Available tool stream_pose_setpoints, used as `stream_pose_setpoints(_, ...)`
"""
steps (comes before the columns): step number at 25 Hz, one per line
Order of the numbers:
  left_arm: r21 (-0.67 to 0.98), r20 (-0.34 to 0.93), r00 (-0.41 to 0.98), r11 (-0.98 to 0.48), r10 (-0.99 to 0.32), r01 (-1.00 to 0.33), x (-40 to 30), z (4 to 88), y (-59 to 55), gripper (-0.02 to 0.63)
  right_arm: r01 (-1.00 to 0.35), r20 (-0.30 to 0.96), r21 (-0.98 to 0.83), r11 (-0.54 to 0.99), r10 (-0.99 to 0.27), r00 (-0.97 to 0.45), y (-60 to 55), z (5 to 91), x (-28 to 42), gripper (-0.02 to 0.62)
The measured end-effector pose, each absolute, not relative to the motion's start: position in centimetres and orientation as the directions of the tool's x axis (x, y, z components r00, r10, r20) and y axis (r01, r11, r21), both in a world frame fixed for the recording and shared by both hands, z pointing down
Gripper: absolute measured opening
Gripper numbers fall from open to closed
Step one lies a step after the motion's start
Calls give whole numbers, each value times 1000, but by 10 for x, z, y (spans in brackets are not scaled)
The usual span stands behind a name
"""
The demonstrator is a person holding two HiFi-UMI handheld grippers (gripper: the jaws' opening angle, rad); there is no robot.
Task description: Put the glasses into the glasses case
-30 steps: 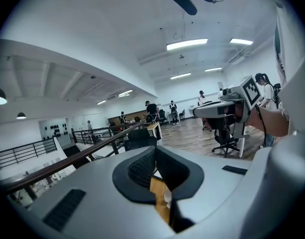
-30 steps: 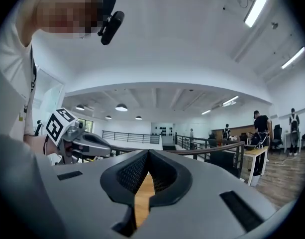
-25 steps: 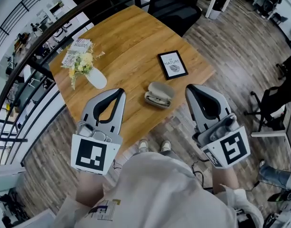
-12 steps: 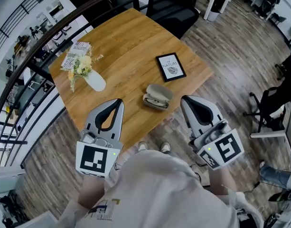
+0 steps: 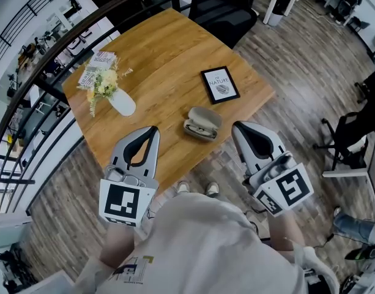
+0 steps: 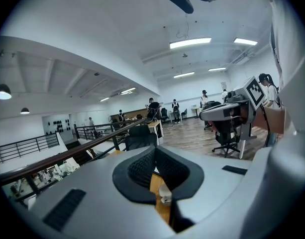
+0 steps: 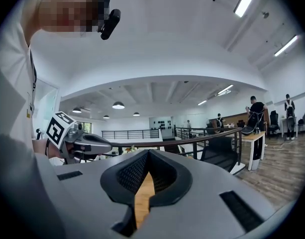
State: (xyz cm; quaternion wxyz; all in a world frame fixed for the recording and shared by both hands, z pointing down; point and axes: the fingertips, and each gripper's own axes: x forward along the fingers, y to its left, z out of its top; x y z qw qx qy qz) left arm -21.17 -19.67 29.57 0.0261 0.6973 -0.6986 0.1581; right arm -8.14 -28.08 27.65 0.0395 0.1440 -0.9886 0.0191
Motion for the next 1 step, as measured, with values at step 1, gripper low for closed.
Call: stream_pose_setpoints(1,-183,259,-28,-21,-965,-983,-213,298,-197,17,-286,84,-26,958,-283,-956,-281,278,-82,26)
